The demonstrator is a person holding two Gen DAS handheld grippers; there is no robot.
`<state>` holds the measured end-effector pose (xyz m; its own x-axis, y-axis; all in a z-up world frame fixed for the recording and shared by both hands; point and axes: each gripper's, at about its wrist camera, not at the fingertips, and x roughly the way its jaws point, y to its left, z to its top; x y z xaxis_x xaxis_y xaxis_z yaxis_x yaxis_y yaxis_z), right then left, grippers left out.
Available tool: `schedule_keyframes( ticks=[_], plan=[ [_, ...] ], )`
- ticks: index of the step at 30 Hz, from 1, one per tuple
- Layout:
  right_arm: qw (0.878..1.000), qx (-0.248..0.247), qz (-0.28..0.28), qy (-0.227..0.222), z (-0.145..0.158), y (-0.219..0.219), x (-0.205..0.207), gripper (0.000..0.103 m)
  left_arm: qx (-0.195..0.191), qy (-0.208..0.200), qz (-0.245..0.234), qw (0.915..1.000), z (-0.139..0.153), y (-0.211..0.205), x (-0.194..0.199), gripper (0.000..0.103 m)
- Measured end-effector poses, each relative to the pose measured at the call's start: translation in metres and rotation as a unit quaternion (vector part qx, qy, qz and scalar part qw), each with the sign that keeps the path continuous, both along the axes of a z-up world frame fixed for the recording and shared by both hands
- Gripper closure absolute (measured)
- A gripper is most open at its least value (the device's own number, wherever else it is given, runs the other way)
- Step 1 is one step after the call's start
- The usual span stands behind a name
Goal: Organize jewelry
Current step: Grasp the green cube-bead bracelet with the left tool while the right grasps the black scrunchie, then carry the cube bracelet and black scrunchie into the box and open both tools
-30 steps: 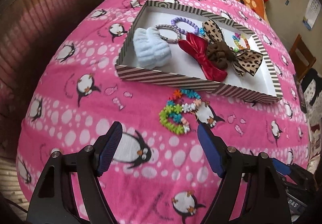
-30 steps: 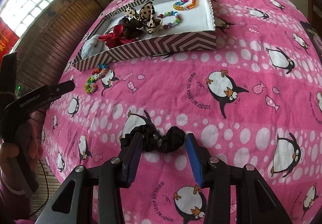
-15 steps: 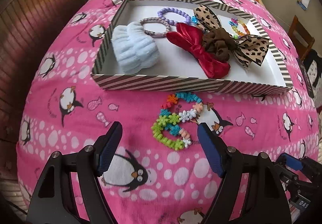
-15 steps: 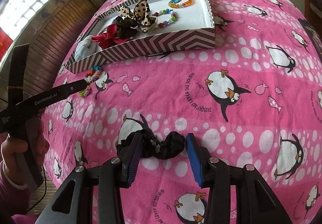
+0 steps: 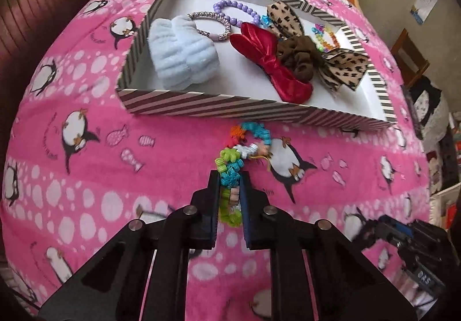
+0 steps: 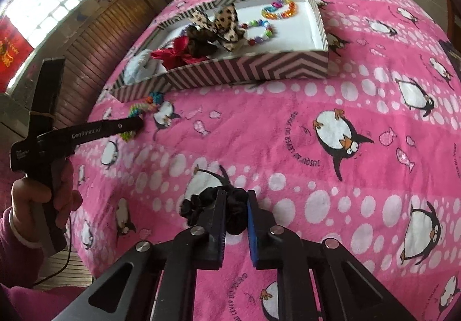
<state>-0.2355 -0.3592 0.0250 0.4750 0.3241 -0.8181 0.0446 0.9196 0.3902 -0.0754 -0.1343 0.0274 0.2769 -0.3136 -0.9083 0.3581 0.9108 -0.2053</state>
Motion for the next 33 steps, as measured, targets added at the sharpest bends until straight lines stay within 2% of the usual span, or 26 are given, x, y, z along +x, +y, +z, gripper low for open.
schedule_keyframes(
  ticks=[9, 19, 26, 33],
  plan=[
    [0.999, 0.004, 0.001, -0.043, 0.037, -0.006, 0.001, 0.092, -0.019, -0.035, -0.012, 0.9991, 0.061, 0.012, -0.016, 0.091],
    [0.995, -0.007, -0.004, -0.094, 0.079, -0.018, 0.025, 0.092, -0.03, -0.089, -0.011, 0.9955, 0.114, 0.012, 0.004, 0.091],
    [0.993, -0.045, -0.028, -0.107, 0.098, -0.04, 0.058, 0.092, -0.031, -0.102, -0.008, 0.9943, 0.126, 0.003, 0.043, 0.091],
    [0.994, -0.066, -0.037, -0.073, 0.082, -0.055, 0.1, 0.092, -0.012, -0.092, 0.009, 0.9956, 0.11, -0.011, 0.102, 0.091]
  ],
)
